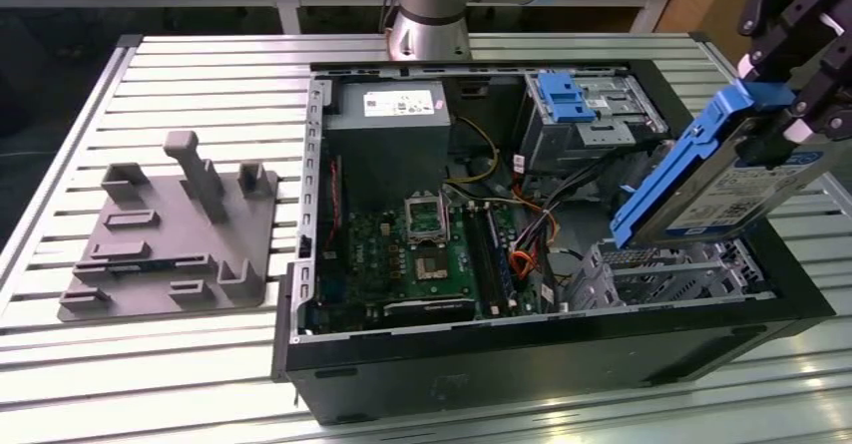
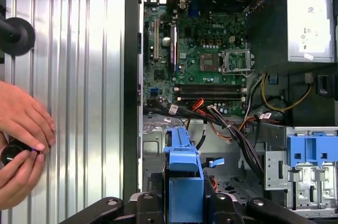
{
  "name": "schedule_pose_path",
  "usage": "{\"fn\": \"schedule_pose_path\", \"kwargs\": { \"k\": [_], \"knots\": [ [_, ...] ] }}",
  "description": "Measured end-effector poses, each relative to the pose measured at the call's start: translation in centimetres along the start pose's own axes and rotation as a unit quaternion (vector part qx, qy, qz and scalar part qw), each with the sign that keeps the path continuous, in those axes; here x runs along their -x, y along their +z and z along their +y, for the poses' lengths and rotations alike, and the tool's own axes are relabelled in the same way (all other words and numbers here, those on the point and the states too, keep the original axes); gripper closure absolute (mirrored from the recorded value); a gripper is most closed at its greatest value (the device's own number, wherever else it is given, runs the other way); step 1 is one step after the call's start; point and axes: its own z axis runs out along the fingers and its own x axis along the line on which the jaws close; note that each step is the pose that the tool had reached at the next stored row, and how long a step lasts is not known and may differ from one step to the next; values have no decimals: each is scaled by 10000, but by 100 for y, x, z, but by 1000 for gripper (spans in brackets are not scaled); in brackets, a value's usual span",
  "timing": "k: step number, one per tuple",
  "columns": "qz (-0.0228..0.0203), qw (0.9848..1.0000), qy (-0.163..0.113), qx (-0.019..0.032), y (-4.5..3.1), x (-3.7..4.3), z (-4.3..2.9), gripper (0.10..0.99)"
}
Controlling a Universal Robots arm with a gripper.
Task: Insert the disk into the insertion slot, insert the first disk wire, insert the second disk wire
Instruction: 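Insert the disk into the insertion slot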
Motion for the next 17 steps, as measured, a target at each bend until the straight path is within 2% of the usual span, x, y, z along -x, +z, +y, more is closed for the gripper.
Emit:
{"fn": "schedule_pose_path", "kwargs": {
  "k": [7, 17],
  "knots": [
    [0, 10000, -9, -33, 1, 0, -23, 722],
    [0, 10000, -9, -35, 2, 0, -25, 722]
  ]
}}
